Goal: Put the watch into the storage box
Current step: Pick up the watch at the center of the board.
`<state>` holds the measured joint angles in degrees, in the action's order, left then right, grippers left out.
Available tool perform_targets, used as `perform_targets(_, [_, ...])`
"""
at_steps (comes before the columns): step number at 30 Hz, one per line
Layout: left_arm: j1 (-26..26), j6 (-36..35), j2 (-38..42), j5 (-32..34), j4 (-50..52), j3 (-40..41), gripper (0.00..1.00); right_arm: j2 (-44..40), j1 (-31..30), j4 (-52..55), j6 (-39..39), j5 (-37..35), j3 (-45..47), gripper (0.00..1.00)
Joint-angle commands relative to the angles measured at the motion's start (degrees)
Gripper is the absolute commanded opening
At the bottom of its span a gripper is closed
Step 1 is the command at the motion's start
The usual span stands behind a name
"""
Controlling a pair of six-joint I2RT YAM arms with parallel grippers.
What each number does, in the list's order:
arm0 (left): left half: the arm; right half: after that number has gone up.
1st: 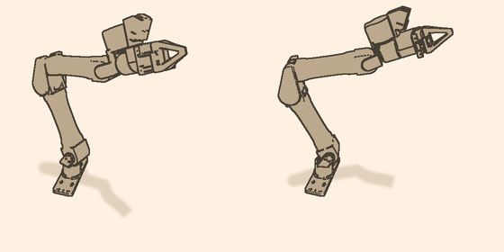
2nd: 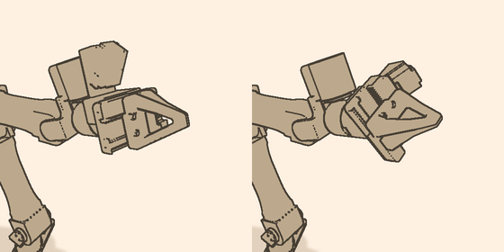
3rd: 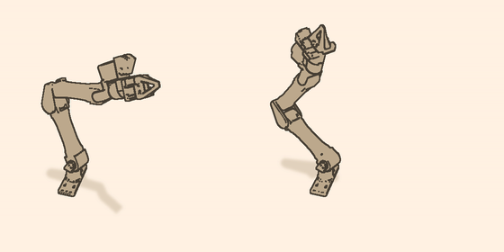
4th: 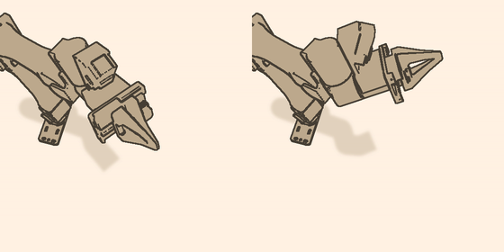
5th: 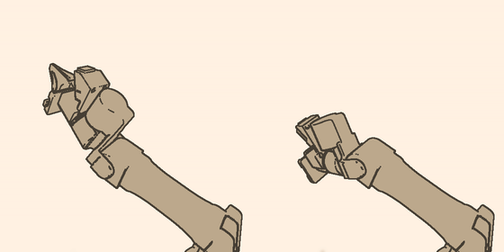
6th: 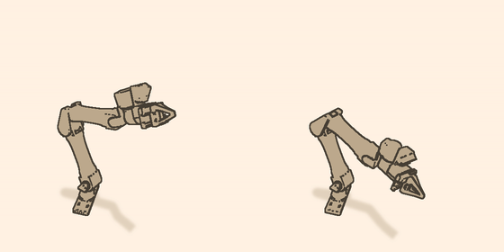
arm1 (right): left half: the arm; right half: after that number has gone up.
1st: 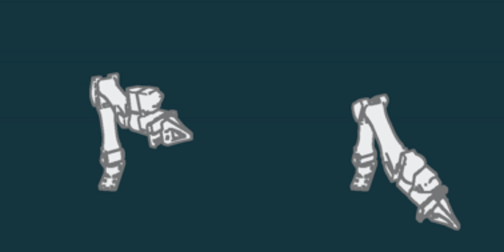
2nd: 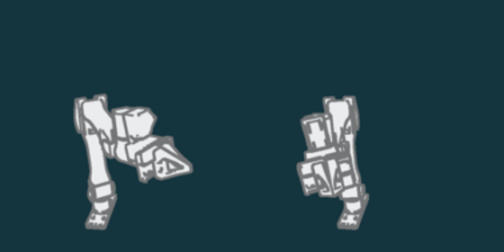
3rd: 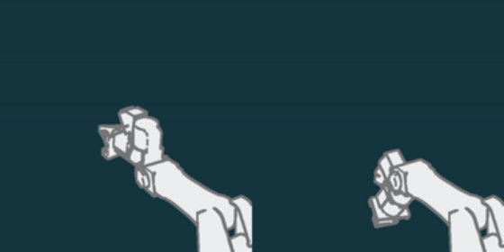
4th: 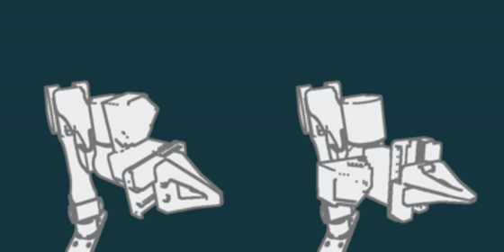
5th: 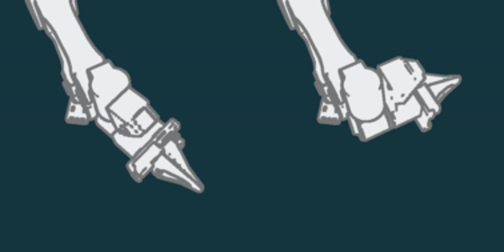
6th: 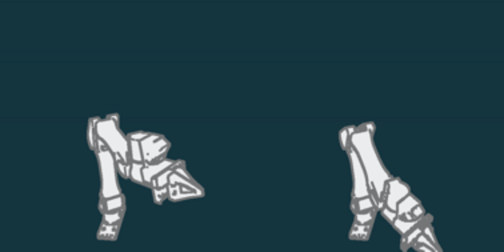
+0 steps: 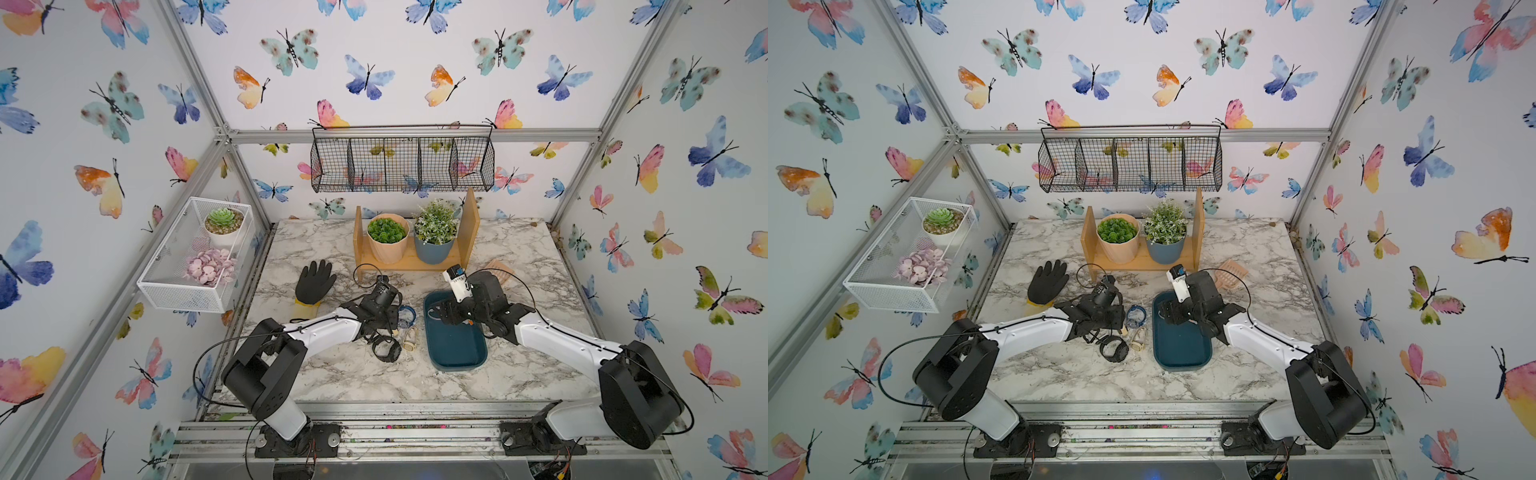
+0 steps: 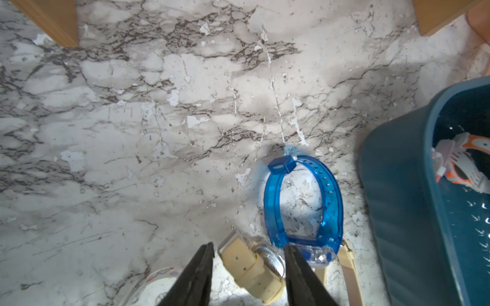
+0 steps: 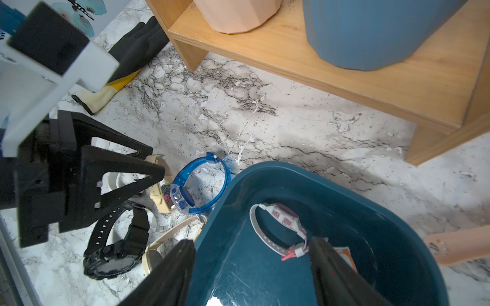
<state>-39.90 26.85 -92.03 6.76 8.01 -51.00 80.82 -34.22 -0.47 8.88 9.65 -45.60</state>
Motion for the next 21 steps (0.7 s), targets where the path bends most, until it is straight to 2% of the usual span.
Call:
perform_targets(1, [-0.53, -0.32, -0.89, 0.2, 0.34, -0.59, 0.46, 0.83, -0.41, -0.01, -0.5, -1.25, -1.24, 0.74])
perform_targets(15, [-0.68, -0.7, -1.75, 1.02, 0.53, -0.85, 0.27, 1.05, -0.41, -0.2, -0.6, -1.38, -1.07, 0.74])
perform_targets(21, [-0.66, -0.75, -0.92, 2.32, 0.78, -0.68, 0.14, 0.92, -0.46, -0.33, -0.58, -1.47, -0.98, 0.74])
